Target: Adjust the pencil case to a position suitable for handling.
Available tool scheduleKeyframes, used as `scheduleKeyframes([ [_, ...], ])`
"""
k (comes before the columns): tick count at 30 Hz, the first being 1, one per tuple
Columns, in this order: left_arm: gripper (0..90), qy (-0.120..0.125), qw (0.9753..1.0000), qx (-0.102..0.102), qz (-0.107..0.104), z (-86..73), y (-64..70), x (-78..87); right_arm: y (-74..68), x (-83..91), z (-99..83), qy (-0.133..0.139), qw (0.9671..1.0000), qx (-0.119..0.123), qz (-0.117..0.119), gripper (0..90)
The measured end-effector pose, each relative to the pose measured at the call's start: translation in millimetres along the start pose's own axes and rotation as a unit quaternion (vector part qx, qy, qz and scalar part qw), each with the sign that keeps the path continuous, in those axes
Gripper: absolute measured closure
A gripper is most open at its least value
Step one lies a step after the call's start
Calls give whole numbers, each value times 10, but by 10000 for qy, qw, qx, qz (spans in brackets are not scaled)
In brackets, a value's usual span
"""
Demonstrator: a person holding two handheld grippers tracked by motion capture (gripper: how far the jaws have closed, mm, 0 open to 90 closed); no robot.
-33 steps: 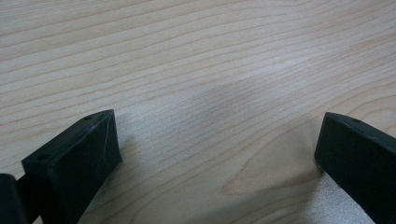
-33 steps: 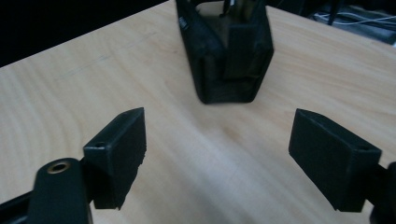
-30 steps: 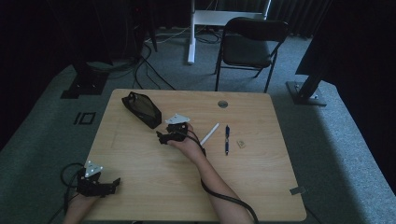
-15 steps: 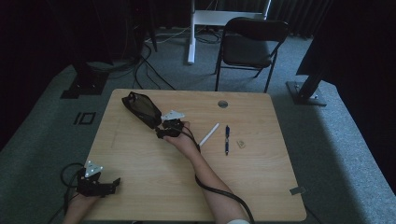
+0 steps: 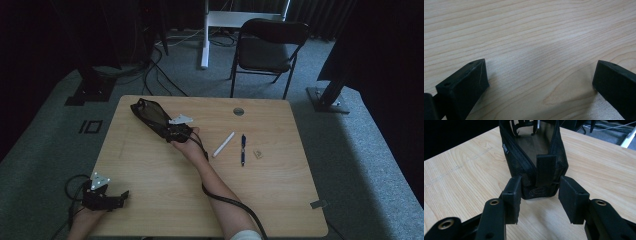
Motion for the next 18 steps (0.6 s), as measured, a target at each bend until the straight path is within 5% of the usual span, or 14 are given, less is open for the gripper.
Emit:
scheduleKeyframes([
  [14,1,-3,10000,4,-7,0,1,0,79,-103,6,-25,9999,-45,-143,553],
  [18,1,1,10000,6,-1,0,0,0,104,-105,12,-61,10000,-12,-56,673],
])
Point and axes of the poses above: each handheld gripper's, and its own axes: x roughly backward along the jaws, z roughly out of its top, y roughly to its right, the point moved 5 cm from there along -x, roughly forward along the jaws, and after that the axes turned 15 degrees about z, right-handed, at the moved point
